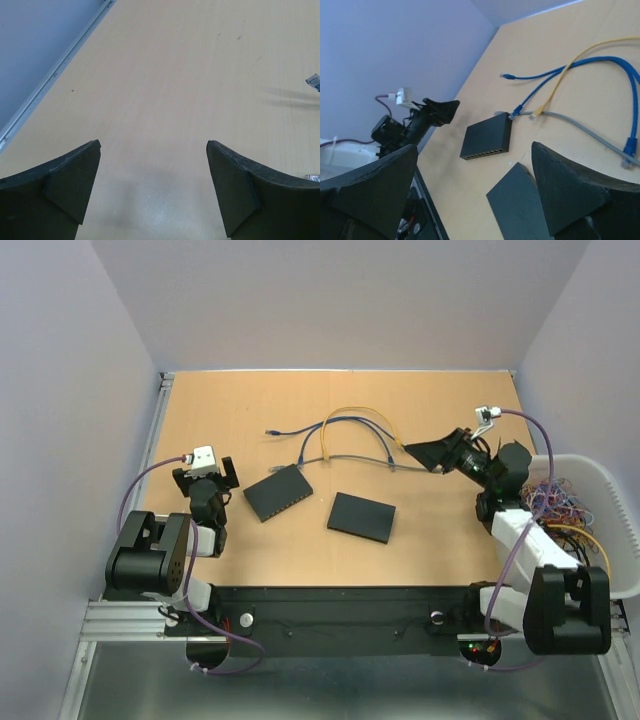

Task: Insert the plug into the switch port

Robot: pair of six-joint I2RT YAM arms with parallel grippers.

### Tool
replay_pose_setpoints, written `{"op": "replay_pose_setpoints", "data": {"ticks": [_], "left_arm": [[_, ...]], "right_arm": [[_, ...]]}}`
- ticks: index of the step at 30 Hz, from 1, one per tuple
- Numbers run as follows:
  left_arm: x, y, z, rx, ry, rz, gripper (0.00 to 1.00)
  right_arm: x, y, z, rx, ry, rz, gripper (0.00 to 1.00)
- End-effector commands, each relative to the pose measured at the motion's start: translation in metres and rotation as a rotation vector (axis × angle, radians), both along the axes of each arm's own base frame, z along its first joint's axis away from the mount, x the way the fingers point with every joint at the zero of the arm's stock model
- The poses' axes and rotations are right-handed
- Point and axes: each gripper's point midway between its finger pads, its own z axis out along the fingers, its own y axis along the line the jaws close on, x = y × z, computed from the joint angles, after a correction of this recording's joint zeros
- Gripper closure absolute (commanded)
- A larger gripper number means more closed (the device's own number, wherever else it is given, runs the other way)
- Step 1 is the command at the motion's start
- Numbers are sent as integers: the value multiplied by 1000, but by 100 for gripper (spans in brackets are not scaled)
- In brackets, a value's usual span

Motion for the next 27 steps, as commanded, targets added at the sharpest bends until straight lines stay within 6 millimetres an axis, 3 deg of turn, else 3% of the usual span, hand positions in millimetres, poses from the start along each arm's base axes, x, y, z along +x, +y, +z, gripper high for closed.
{"op": "replay_pose_setpoints", "data": {"ticks": [1, 2, 5, 6, 7, 8, 9, 14, 18, 19, 20, 22, 23, 27], "left_arm": [[11, 1, 84, -16, -323, 9, 1], [11, 1, 84, -16, -322, 9, 1], [11, 1, 83, -16, -322, 11, 1], [11, 1, 84, -16, -322, 9, 1], [11, 1, 84, -16, -323, 9, 1], [11, 1, 83, -16, -322, 11, 1], [11, 1, 83, -16, -322, 9, 1], [11, 1, 83, -16, -322, 9, 1], [11, 1, 83, -16, -320, 11, 1], [12, 0, 83, -14, -318, 6, 1], [12, 0, 83, -16, -319, 4, 1], [12, 0, 82, -14, -317, 6, 1], [12, 0, 83, -14, -318, 5, 1], [12, 1, 84, -16, -320, 7, 1]], "right_arm": [[-33, 5, 46, 58, -76, 40, 0], [-31, 1, 46, 106, -33, -9, 0], [-36, -10, 7, 326, 222, -118, 0], [-47, -5, 22, 347, 127, -60, 0], [-53, -3, 7, 375, 175, -35, 0], [-60, 0, 14, 393, 137, 3, 0], [-59, 1, 7, 389, 162, 9, 0], [-61, -3, 4, 346, 110, -36, 0], [-49, -23, 1, 89, 32, -263, 0], [-51, -23, -13, 24, 94, -277, 0], [-43, -33, 3, -64, 28, -336, 0], [-40, -40, 2, -145, 61, -369, 0], [-40, -43, -6, -163, 112, -386, 0], [-44, -42, -1, -142, 157, -391, 0]]}}
